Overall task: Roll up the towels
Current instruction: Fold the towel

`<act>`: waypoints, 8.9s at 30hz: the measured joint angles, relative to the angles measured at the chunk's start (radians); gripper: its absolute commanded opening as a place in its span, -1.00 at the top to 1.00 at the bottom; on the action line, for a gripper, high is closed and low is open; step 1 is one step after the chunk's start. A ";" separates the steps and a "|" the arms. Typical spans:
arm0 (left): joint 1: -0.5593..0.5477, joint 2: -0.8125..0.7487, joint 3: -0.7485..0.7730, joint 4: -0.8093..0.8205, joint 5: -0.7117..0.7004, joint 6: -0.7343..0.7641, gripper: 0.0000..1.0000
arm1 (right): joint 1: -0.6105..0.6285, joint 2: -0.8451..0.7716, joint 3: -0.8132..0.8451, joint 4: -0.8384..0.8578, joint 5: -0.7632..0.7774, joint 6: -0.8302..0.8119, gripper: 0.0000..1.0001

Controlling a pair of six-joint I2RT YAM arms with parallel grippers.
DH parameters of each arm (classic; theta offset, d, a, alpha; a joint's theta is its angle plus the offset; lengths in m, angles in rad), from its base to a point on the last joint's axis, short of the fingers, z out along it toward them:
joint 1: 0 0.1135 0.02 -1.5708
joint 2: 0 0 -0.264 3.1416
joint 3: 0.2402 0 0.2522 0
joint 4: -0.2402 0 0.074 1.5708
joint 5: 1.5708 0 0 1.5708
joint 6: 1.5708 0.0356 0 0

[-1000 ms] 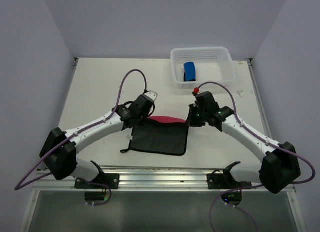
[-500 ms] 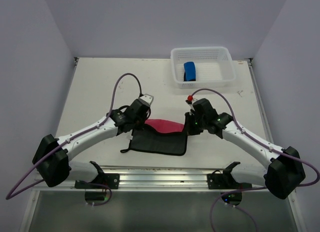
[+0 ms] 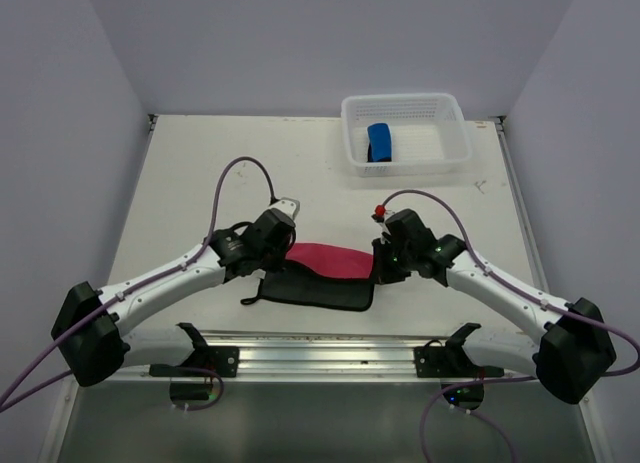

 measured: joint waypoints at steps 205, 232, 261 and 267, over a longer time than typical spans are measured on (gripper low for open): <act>0.301 -0.088 0.015 0.101 -0.198 0.019 -0.99 | -0.058 0.349 0.123 -0.058 0.443 -0.008 1.00; 0.294 -0.032 -0.155 0.312 0.294 -0.079 0.65 | 0.085 0.314 0.422 -0.208 0.292 -0.079 1.00; 0.139 0.125 -0.333 0.559 0.309 -0.249 0.86 | 0.222 0.580 0.561 -0.064 0.069 0.004 1.00; 0.138 0.125 -0.335 0.559 0.299 -0.262 0.86 | 0.237 0.630 0.569 -0.045 0.045 0.019 1.00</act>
